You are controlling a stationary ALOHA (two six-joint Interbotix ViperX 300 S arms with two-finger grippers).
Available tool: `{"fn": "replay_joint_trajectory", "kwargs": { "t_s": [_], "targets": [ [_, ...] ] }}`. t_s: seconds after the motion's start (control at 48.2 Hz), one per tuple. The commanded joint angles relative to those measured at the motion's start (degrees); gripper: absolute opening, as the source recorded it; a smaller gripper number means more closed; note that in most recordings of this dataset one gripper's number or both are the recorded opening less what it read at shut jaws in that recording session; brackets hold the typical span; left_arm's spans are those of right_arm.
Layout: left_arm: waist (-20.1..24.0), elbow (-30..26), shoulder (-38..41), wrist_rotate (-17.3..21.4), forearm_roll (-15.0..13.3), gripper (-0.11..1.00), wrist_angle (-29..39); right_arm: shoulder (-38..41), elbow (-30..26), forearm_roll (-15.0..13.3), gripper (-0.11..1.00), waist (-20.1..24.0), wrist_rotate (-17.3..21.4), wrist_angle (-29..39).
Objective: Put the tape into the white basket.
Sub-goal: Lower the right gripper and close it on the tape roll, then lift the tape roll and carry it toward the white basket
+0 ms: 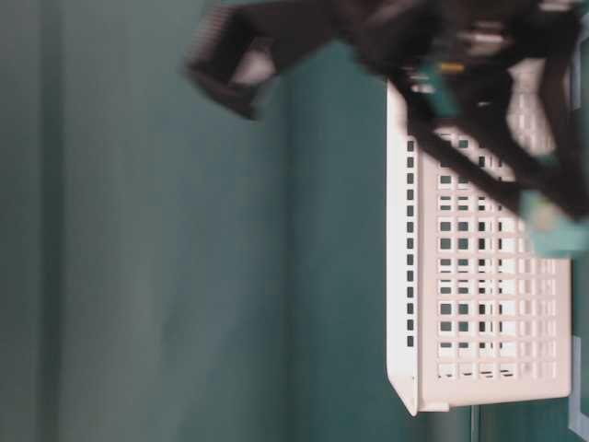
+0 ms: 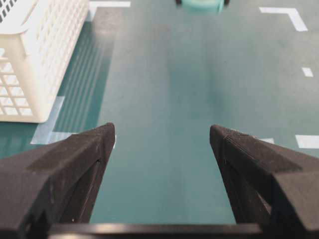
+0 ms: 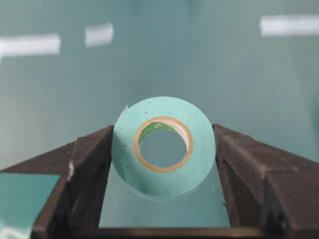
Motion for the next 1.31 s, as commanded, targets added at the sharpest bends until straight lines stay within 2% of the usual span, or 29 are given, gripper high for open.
{"fn": "replay_joint_trajectory", "kwargs": {
  "t_s": [0.0,0.663,1.057,1.286],
  "targets": [
    [0.26,-0.62,0.44,0.09,0.18,0.88,-0.53,-4.13,-1.32,-0.18,0.67,0.18,0.09,3.16],
    [2.55,-0.7,0.44,-0.09,0.18,0.88,-0.53,-8.09,-6.5,-0.97,0.67,-0.09,0.0,11.25],
    [2.46,-0.7,0.44,-0.09,0.18,0.88,-0.53,-9.14,-6.42,-0.97,0.67,-0.62,-0.09,11.34],
    [2.55,-0.7,0.35,-0.09,0.18,0.88,-0.53,-10.02,-5.98,-1.23,0.67,-2.81,-0.35,11.34]
  ]
}}
